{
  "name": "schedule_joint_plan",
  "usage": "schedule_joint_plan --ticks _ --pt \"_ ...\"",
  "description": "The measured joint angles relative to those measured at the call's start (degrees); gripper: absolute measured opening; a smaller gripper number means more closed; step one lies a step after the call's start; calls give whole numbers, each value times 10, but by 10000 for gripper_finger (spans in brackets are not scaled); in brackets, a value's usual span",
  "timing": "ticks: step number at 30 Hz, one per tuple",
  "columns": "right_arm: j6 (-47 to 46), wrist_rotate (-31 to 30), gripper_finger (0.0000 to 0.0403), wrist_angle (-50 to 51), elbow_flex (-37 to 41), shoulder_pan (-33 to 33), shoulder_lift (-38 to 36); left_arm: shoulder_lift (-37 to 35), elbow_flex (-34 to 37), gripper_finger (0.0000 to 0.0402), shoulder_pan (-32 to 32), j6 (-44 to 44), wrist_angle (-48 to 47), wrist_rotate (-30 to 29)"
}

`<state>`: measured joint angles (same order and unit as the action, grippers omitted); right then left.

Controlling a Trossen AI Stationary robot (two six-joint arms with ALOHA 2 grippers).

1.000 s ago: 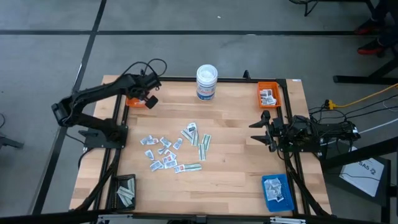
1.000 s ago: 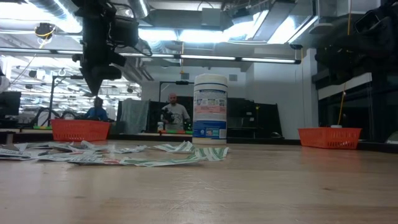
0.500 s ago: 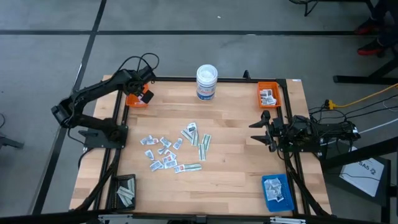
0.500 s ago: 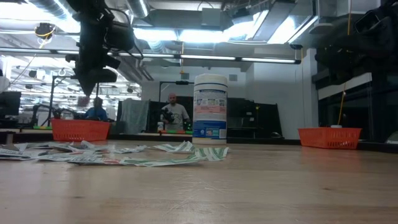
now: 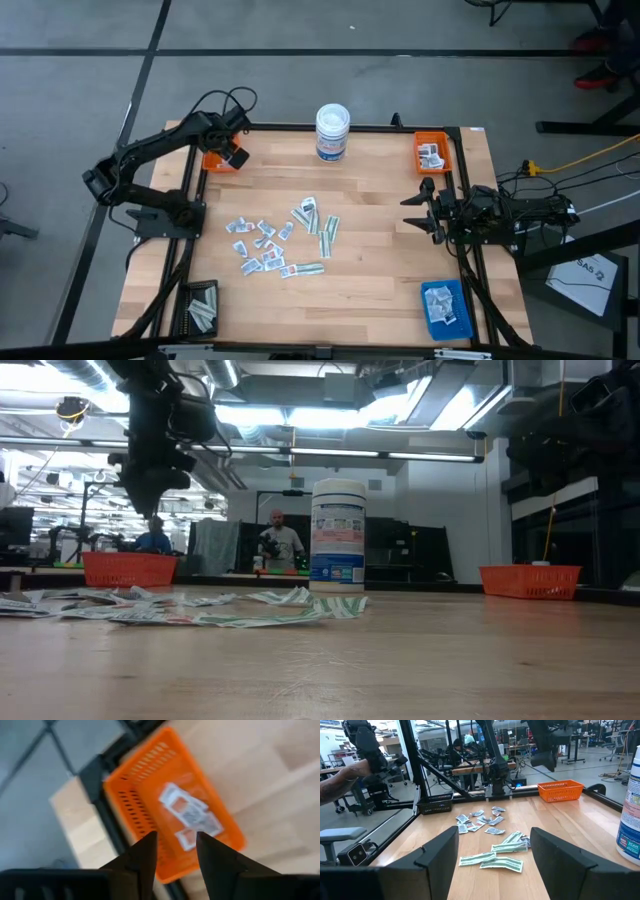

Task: Pick & Place First Aid Supplies
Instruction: Put the orange ointment pack into the left orange bin

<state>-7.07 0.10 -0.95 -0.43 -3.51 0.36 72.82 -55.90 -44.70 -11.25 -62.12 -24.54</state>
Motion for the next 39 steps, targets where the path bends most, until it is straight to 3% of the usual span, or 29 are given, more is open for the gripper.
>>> schedule_joint_plan --ticks 4,17,30,39 --pt "0 0 245 0 0 0 0 0 0 133 14 1 6 37" --pt "0 0 245 0 0 0 0 0 0 111 133 15 54 36" --pt "0 0 245 0 0 0 0 0 0 109 316 -48 86 24" --pt "0 0 245 0 0 0 0 0 0 104 453 -138 84 -5"
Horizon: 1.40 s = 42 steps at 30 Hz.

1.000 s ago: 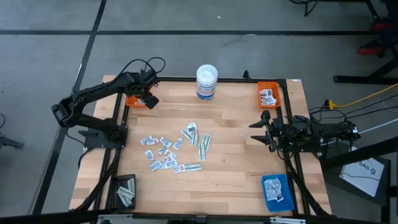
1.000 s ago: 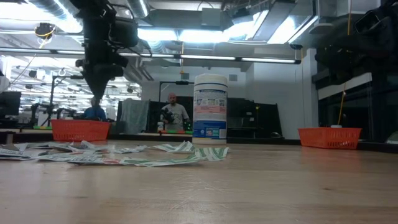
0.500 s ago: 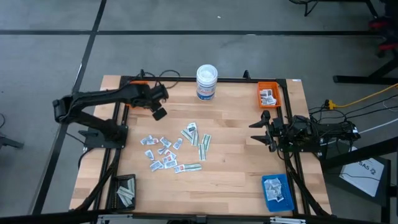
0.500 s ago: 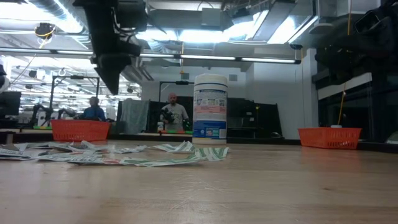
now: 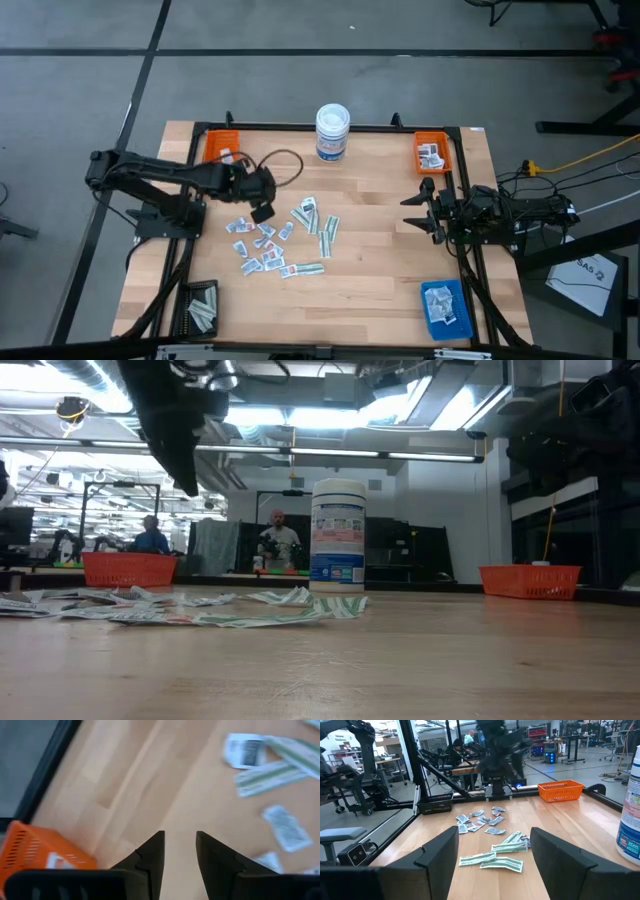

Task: Pick & Place First Aid Supplies
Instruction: Put the orange ointment pack into the left orange bin

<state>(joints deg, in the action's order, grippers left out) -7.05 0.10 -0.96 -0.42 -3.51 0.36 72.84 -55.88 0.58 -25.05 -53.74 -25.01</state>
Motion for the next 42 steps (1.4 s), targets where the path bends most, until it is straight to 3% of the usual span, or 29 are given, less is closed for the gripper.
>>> schedule_joint_plan --ticks 10,19,30,38,42 --pt "0 0 245 0 0 0 0 0 0 105 143 -118 -5 55" --pt "0 0 245 0 0 0 0 0 11 104 227 -204 -10 55" --pt "0 0 245 0 0 0 0 0 114 99 276 -241 1 54" --pt "0 0 245 0 0 0 0 1 182 94 270 -239 120 50" --pt "0 0 245 0 0 0 0 10 190 90 253 -242 132 36"
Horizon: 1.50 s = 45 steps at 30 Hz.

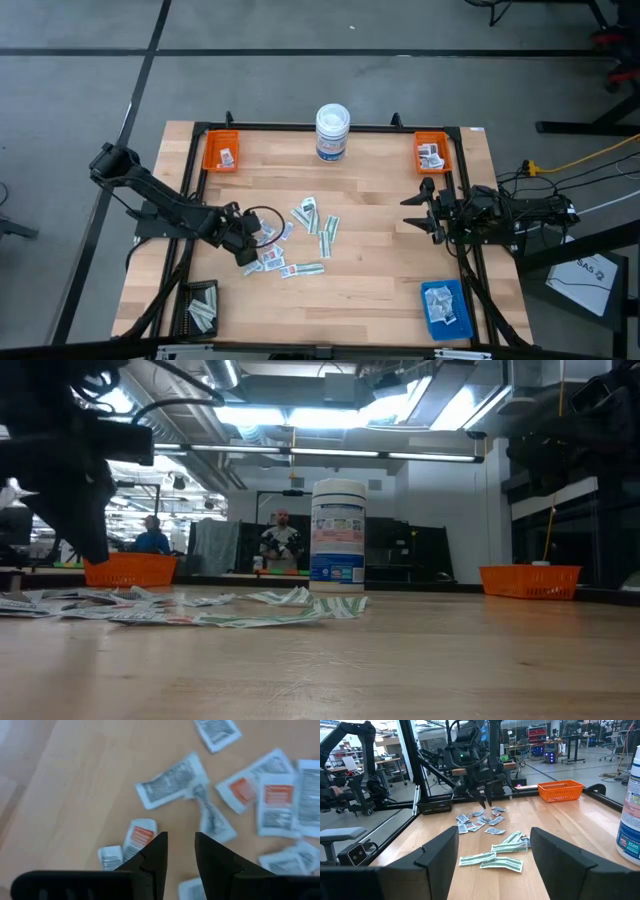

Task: Pick & Place First Aid Supplies
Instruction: Put the orange ointment pack into the left orange bin

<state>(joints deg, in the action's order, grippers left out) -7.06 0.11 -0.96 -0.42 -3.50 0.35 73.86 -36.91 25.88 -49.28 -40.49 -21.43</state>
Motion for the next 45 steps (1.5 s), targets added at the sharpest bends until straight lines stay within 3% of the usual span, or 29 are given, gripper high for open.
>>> schedule_joint_plan --ticks 11,25,33,45 --pt "0 0 245 0 0 0 0 62 0 88 -43 19 4 22" --pt "0 0 245 0 0 0 0 119 -2 86 -44 21 12 -1" --pt "0 0 245 0 0 0 0 120 -2 10 -51 11 19 11" --pt "0 0 245 0 0 0 0 78 -28 2 -58 10 -4 -19"
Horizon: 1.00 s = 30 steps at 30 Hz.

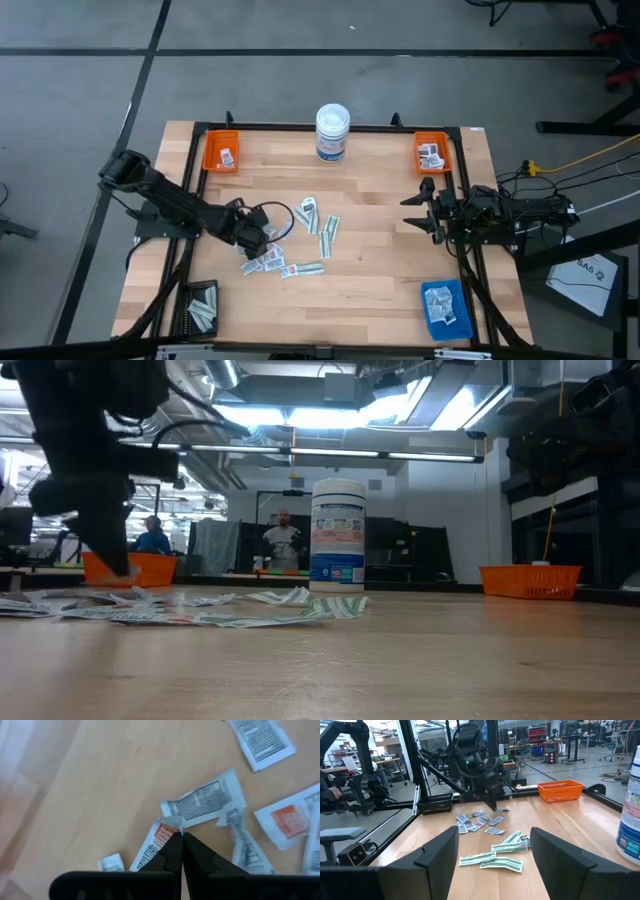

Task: Pick & Place First Aid Supplies
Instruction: Put the orange ointment pack into the left orange bin

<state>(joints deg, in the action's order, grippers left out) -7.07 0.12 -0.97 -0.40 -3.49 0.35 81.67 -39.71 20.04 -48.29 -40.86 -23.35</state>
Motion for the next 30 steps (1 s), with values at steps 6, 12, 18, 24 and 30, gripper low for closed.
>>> schedule_joint_plan --ticks 6,12,18,24,30 --pt "0 0 245 0 0 0 0 -52 -21 2 -22 28 -5 -1" --pt "0 0 245 0 0 0 0 -102 -51 1 -48 70 -5 -34" --pt "0 0 245 0 0 0 0 -134 -88 1 -79 127 -4 -73" --pt "0 0 245 0 0 0 0 -143 -129 2 -118 200 1 -82" --pt "0 0 245 0 0 0 0 -143 -158 2 -174 261 0 -79"
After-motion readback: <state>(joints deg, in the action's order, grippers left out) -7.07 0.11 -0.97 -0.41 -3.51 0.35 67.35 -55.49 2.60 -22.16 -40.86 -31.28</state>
